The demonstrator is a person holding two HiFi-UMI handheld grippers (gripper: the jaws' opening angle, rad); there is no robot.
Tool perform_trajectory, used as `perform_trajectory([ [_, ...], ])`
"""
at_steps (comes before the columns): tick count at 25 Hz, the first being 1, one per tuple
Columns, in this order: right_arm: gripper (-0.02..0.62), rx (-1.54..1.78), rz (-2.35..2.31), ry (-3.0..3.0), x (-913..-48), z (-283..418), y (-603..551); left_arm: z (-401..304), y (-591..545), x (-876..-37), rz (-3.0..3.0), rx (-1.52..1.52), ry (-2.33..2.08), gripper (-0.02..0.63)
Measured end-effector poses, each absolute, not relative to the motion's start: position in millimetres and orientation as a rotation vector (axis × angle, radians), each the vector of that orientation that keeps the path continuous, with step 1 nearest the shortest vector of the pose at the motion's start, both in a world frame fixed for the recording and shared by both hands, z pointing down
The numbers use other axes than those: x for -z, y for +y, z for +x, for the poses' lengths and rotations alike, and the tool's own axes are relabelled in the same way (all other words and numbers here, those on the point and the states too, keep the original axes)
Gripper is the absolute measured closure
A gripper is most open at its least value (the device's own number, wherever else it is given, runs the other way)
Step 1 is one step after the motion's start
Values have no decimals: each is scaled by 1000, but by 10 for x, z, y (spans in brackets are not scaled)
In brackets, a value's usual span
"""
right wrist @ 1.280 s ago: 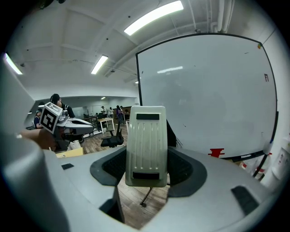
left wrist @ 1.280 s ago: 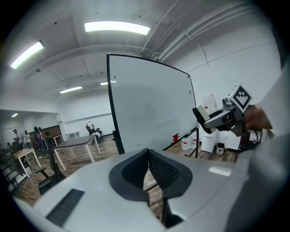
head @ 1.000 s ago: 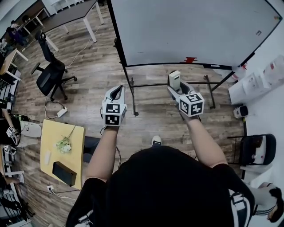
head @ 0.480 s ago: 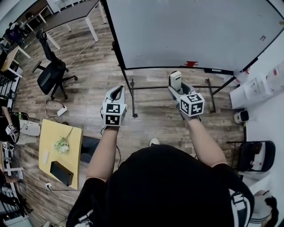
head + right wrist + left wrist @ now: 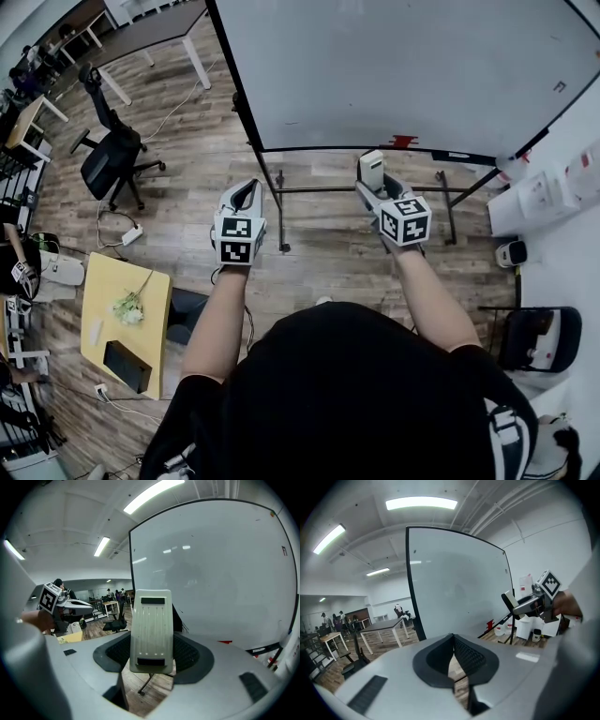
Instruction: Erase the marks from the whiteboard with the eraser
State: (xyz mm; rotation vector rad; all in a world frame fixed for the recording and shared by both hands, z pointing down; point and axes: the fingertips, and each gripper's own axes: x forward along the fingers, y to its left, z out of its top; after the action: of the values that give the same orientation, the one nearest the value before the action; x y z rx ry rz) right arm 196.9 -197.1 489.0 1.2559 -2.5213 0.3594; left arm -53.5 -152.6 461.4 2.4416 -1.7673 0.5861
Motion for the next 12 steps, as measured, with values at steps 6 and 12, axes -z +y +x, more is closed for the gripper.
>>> perform_trajectory([
  [6, 344, -366, 1239, -2515, -4998, 2044, -2088, -485, -1643, -4623, 2419, -578, -1790, 592],
  [12, 344, -380, 1243, -2517, -5061, 2124, -2231, -441, -1723, -4628, 2405, -600, -1811, 594],
])
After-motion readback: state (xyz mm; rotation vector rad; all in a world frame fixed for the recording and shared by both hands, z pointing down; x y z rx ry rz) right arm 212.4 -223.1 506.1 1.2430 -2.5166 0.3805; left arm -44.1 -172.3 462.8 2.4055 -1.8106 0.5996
